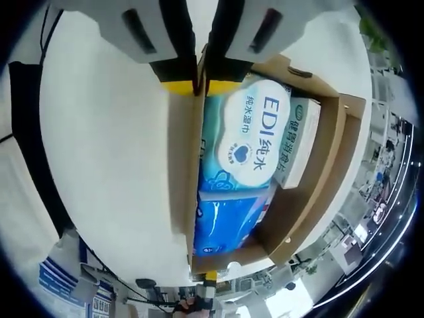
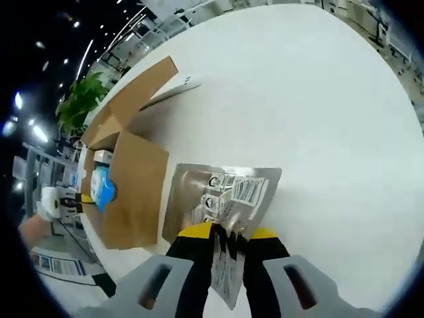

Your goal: Operate the shoe box by opening the lid, removing the specified soft item, and placing it in the target area until the item is outside and the box remains undamaged.

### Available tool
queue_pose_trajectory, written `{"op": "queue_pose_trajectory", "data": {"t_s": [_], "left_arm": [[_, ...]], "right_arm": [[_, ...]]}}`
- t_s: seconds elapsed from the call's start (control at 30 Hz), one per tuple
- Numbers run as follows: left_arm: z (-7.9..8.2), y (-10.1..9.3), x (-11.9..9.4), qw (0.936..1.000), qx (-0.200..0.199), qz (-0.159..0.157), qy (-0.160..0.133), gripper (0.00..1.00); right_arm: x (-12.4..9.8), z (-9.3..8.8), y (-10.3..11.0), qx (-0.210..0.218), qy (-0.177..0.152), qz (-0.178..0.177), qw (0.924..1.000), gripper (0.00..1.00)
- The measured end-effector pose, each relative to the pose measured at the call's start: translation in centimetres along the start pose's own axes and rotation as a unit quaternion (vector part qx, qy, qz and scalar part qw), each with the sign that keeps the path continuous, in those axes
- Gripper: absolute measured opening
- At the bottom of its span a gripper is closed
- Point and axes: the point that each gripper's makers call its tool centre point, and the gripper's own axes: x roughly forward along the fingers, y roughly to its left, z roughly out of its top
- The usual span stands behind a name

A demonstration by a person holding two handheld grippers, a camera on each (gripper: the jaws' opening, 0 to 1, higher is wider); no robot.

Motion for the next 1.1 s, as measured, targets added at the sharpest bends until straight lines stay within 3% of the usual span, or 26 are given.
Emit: {"op": "queue_pose_trajectory", "data": {"t_s": [0.43,0.5,0.53,0.63,0.7,0.8,0.9,0.97,1.1], "left_arm": [[0.0,0.0,0.0,1.0000,-0.004,0.008,0.001,0.03],[0.0,0.0,0.0,1.0000,-0.004,0.008,0.000,0.03],[0.0,0.0,0.0,1.0000,-0.004,0.008,0.000,0.03],[0.0,0.0,0.0,1.0000,-0.003,0.008,0.000,0.03],[0.0,0.0,0.0,1.0000,-0.002,0.008,-0.001,0.03],[0.0,0.0,0.0,1.0000,-0.002,0.007,-0.001,0.03],[0.0,0.0,0.0,1.0000,-0.001,0.008,-0.001,0.03],[0.0,0.0,0.0,1.0000,-0.001,0.008,-0.001,0.03],[0.1,0.0,0.0,1.0000,-0.002,0.008,-0.001,0.03]], "right_arm": [[0.0,-0.5,-0.5,-0.021,0.016,-0.021,0.9994,0.21],[-0.2,-0.2,-0.9,-0.031,0.009,-0.033,0.9990,0.23],[-0.5,0.0,-1.6,-0.044,-0.001,-0.055,0.9975,0.23],[-1.3,-0.5,-1.1,-0.081,-0.010,-0.075,0.9939,0.23],[-1.7,-0.8,-0.8,-0.081,-0.012,-0.078,0.9936,0.23],[-2.8,0.0,-1.3,-0.093,-0.042,-0.112,0.9885,0.22],[-3.2,0.3,0.0,-0.100,-0.064,-0.106,0.9873,0.21],[-3.4,1.2,0.9,-0.118,-0.096,-0.107,0.9825,0.22],[-2.9,1.4,2.2,-0.161,-0.120,-0.118,0.9724,0.25]]}}
